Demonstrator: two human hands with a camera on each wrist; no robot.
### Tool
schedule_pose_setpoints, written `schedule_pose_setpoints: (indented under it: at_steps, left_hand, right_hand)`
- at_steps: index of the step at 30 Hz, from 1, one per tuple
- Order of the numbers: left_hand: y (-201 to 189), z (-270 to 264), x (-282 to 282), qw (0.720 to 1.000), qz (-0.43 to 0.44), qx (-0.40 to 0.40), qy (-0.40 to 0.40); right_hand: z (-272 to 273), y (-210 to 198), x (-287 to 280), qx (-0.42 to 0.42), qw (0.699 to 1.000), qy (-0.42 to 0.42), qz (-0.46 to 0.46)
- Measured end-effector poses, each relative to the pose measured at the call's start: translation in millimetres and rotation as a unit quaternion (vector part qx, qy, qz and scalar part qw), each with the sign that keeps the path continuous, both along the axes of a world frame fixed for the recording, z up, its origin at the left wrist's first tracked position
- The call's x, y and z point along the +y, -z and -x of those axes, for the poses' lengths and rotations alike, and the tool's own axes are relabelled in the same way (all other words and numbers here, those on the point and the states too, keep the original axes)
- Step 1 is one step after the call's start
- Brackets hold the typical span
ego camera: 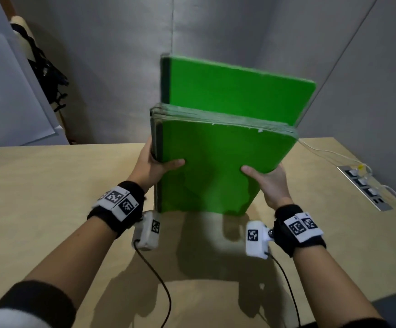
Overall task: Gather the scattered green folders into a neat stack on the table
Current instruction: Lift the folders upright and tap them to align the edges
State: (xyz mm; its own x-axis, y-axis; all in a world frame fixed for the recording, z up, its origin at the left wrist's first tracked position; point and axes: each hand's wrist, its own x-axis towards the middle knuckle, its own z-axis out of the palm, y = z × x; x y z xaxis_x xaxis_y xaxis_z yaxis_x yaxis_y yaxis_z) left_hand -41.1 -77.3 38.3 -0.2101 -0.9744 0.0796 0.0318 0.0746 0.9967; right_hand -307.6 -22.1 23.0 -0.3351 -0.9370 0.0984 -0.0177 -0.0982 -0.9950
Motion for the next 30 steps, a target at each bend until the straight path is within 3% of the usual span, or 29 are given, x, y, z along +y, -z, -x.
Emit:
schedule_pose_setpoints:
  at_steps: [5,11,14,19,24,30]
  left_hand:
    - [11,3,-4,0.999,-0.031,0.016,0.025]
    - [31,1,-7,0.996,-0.08,0.024,0.044]
    - [33,-2,-8,0.994,-0.089,0.023,0.054]
    - [41,5,-5,0.996,-0.083,0.04,0.002]
    - [43,6,2,0.995,-0.086,0.05,-0.001]
    - [36,15,10,0.997,-0.056,0.044,-0.044]
  right_hand:
    - [6,8,-8,-0.006,1.0,-0.01,-0.026]
    - [12,36,0,0.024,0.991,-0.083,-0.098]
    - [10,47,-2,0.03,0.993,-0.059,-0.101]
    - [2,51,-9,0.009,0.997,-0.018,-0.075]
    - [5,59,-5,0.005,0.996,-0.02,-0.085]
    - [8,57,-5,0.085,0.992,-0.025,-0.086]
